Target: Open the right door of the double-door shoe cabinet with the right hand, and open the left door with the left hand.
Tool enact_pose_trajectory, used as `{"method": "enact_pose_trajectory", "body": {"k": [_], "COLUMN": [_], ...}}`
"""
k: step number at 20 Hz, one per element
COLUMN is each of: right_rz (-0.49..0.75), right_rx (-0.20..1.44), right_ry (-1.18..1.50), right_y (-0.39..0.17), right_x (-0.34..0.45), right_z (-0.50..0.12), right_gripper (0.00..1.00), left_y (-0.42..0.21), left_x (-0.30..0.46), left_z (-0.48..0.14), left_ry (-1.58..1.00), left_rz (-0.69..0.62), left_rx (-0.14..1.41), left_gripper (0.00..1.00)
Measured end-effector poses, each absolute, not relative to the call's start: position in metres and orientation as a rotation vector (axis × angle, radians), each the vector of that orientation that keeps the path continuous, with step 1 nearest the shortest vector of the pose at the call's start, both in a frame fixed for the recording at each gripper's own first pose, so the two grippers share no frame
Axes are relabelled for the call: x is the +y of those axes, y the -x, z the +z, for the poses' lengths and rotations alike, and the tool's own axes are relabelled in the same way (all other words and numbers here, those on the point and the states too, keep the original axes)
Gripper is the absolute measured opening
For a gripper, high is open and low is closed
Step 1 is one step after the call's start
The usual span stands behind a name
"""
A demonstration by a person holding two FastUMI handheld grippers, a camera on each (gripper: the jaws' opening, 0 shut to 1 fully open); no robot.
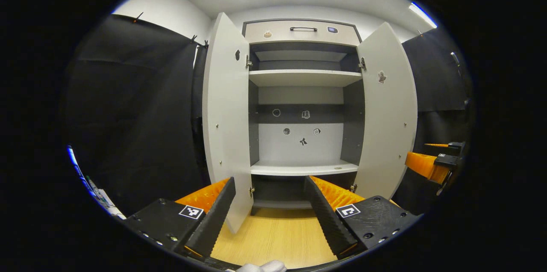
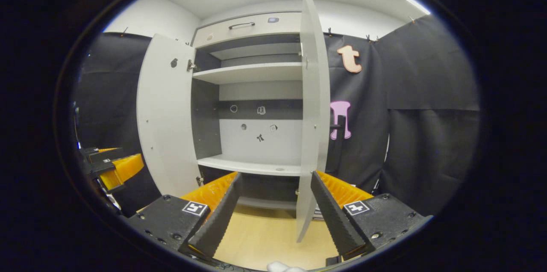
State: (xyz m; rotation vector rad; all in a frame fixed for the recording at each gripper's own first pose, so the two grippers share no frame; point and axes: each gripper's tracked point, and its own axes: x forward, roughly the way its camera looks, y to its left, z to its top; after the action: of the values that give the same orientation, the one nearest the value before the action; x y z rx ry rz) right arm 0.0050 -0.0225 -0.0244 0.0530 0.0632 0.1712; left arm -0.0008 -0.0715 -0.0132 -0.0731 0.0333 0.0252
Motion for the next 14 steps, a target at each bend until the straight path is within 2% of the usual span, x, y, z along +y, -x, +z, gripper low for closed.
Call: {"method": "enact_pose_trajectory", "body": {"k": [2,4,14], "right_rz": [0.183,0.198,0.202], "right_rx": [0.056,0.060,0.065], "right_ry": [-0.048,-0.048,-0.045], "right_y": [-0.004,-0.003,0.002], "right_x": [-0.017,-0.011,0.000], "right_z": [-0.021,-0.020,-0.020], "right_gripper": [0.97,1.00,1.00], "left_y": [0.004,0.007,0.017], "left_x": [-0.066,-0.060,-0.041], "left_z": [-0.013,-0.014,-0.016], "left_ry": [0.072,0.067,0.073], "left_rz": [0.038,0.047,0.057], "left_rx": [0.034,0.040,0.051], "left_gripper": [0.96,0.96,0.96]}}
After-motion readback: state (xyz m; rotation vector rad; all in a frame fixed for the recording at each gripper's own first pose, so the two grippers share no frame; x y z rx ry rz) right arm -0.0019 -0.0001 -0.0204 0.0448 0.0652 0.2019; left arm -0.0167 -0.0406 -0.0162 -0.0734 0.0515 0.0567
